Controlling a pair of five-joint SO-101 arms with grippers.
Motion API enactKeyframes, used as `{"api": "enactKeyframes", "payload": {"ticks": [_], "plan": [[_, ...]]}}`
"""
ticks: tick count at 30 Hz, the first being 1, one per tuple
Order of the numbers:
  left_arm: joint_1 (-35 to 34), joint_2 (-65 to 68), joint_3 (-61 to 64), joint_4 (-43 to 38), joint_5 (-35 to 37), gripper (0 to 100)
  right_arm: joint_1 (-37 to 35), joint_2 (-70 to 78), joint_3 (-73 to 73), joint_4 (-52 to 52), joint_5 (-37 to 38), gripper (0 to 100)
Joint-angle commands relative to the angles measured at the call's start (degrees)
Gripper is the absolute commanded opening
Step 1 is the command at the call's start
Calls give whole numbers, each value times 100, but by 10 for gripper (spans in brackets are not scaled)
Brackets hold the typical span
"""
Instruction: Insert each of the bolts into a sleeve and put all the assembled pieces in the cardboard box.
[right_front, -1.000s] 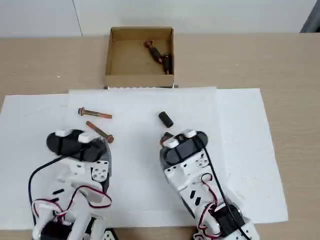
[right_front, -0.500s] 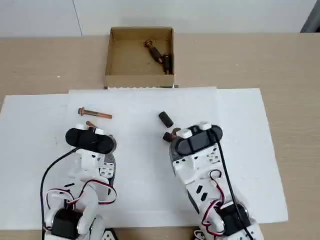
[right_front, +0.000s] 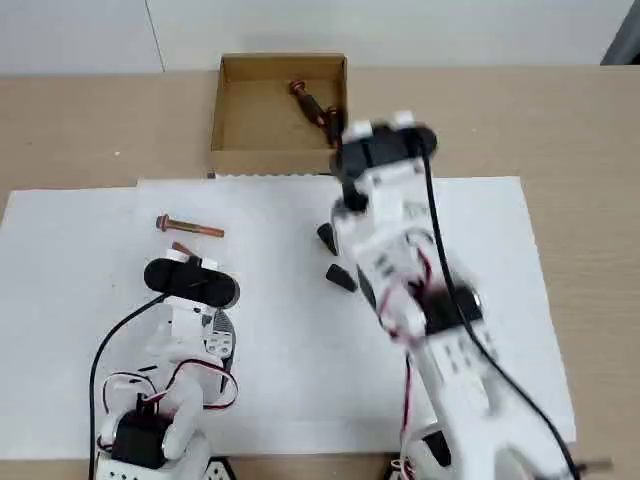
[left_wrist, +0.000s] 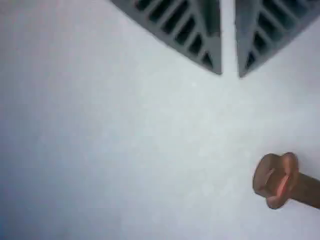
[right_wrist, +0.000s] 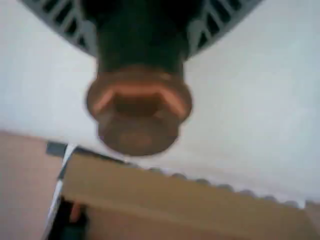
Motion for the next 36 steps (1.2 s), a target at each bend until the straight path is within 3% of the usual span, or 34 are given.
{"api": "enactKeyframes", "payload": {"ticks": [1, 14, 20, 29, 33, 36], "plan": [[-35, -53, -4, -26, -18, 6, 101, 1138, -1275, -400, 281, 3], [-9, -53, 180, -26, -9, 6, 136, 4945, -4862, -971, 1547, 3], [-9, -53, 189, -26, -9, 6, 110, 6308, -6347, -971, 2532, 3], [-9, -53, 189, -26, -9, 6, 92, 7495, -7341, -971, 3675, 3], [-9, -53, 198, -26, -9, 6, 75, 7626, -7358, -980, 3833, 13], [-9, -53, 207, -26, -9, 6, 66, 7644, -7358, -980, 3719, 85]]}}
